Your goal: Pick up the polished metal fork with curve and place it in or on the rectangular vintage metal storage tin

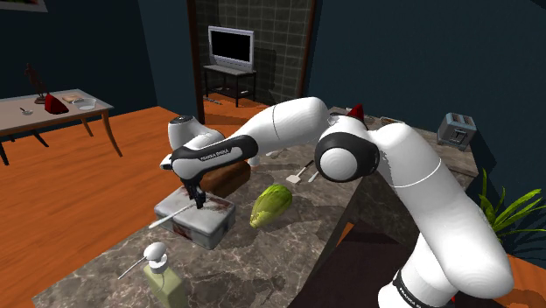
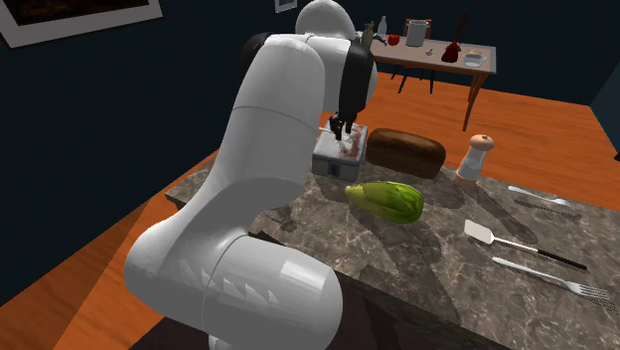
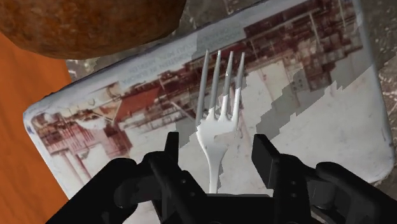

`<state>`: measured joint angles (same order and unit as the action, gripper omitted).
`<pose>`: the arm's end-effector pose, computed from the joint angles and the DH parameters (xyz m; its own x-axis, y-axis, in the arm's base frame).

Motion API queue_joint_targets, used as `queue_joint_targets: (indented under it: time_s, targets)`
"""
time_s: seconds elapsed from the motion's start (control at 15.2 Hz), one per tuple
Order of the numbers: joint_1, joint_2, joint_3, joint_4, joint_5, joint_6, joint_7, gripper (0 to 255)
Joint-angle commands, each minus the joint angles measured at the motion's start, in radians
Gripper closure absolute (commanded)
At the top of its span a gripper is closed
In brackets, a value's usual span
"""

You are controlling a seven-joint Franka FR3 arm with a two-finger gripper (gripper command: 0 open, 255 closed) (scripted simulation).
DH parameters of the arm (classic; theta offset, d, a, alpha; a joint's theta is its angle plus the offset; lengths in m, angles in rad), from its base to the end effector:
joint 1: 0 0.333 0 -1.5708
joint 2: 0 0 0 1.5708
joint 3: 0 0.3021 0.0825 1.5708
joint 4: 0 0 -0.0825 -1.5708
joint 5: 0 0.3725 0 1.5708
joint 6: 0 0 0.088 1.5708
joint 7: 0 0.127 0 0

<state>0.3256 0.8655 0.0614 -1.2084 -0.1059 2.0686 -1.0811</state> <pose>0.6895 0.2610 0.2320 0.0737 0.9964 -0.0427 0.9972 -0.0730 0.0178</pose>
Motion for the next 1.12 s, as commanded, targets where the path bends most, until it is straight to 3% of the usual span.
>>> queue_joint_targets:
  time_s: [0.0, 0.26, 0.53, 1.06]
  targets:
    - [0.0, 0.0, 0.0, 0.0, 0.0, 0.0, 0.0, 0]
    - [0.0, 0.0, 0.0, 0.0, 0.0, 0.0, 0.0, 0]
    - [0.002, -0.056, 0.004, 0.033, 0.004, -0.089, -0.003, 0]
    - [0.002, -0.056, 0.004, 0.033, 0.004, -0.089, -0.003, 0]
